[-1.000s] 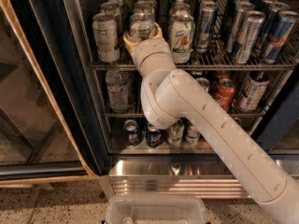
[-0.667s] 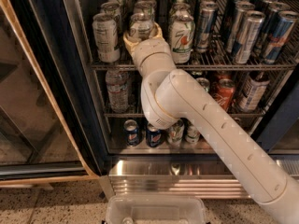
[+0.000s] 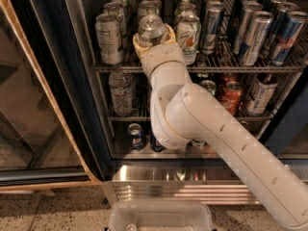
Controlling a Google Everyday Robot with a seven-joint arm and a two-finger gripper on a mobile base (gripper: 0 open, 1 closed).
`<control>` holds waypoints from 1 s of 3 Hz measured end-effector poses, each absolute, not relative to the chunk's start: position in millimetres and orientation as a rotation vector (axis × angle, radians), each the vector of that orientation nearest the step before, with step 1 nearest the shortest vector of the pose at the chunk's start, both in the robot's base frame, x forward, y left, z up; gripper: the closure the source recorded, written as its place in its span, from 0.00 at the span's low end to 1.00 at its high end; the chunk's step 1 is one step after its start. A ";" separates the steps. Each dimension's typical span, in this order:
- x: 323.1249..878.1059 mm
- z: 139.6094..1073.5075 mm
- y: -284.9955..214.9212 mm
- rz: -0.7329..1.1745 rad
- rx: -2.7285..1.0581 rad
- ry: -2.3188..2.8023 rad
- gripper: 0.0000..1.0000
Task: Pick 7up can from middle shelf of fridge
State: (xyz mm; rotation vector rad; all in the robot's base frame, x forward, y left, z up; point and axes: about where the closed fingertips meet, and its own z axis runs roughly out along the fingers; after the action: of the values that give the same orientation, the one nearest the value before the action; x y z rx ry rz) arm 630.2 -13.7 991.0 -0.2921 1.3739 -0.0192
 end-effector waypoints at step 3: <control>558.2 1024.9 -37.8 -0.046 -0.219 1.299 1.00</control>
Offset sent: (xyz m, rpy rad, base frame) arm -0.0877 -0.0307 0.0423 0.0458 -0.1072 -0.0708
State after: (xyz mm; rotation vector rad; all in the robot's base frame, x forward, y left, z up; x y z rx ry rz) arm 558.2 -37.8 1024.9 -0.2189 1.2989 -0.0456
